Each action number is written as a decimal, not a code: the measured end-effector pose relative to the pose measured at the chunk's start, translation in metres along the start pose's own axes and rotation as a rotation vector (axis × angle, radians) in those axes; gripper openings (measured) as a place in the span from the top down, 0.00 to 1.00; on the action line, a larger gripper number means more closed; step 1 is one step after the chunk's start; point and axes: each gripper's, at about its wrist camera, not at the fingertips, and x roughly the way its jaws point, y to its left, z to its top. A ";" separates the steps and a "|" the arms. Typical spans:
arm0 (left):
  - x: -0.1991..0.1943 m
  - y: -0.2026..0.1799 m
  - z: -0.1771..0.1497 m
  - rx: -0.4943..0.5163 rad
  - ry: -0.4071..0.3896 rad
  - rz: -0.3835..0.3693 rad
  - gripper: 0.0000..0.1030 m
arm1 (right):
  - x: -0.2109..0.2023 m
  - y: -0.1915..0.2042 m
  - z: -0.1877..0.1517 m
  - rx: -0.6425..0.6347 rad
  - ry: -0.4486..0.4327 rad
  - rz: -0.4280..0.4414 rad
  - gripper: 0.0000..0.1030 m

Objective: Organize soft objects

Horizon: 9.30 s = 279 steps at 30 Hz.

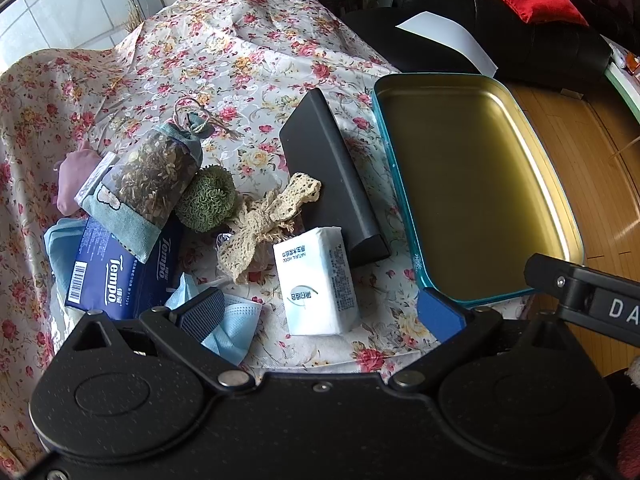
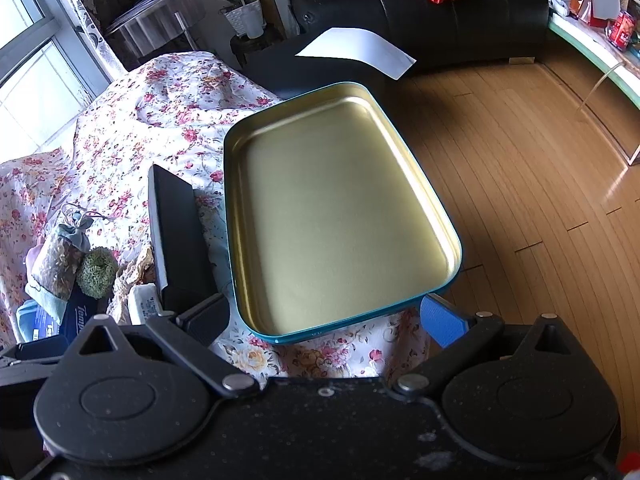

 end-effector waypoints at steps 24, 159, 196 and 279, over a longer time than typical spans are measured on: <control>-0.004 0.001 -0.004 -0.004 -0.003 -0.004 0.04 | -0.003 -0.001 -0.001 0.006 0.001 0.000 0.01; -0.025 0.058 0.015 0.007 -0.213 -0.177 0.29 | -0.003 0.070 0.042 -0.305 -0.151 0.113 0.41; 0.059 -0.063 0.136 0.006 -0.070 -0.214 0.17 | 0.057 -0.021 0.058 -0.106 -0.064 -0.007 0.12; -0.005 0.172 0.018 -0.091 -0.230 0.054 0.06 | 0.041 0.155 -0.083 -0.490 -0.085 0.101 0.01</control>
